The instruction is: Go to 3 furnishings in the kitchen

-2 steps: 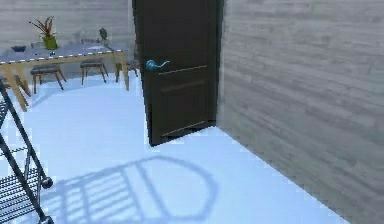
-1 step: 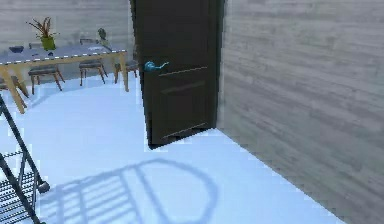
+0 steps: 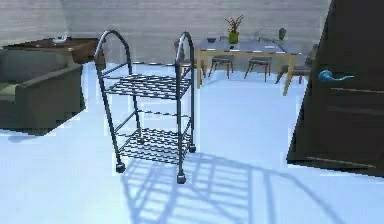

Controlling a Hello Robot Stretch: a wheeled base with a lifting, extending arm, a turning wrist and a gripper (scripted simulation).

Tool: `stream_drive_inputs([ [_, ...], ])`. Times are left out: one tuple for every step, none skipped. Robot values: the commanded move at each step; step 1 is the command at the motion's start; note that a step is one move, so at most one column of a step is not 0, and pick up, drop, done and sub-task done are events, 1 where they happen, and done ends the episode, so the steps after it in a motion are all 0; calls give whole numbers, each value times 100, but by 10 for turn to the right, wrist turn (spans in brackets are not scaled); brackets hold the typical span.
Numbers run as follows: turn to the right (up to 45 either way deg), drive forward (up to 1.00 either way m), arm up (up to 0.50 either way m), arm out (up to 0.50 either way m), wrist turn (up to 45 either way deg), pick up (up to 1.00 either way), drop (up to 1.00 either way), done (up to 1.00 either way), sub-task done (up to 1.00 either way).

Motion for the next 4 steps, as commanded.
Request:
stream_drive_inputs([
  [-270, 0, 0, 0, 0, 0, 0, 0, 0],
  [0, 40, 0, 0, 0, 0, 0, 0, 0],
  [-210, 0, 0, 0, 0, 0, 0, 0, 0],
  [0, 100, 0, 0, 0, 0, 0, 0, 0],
])
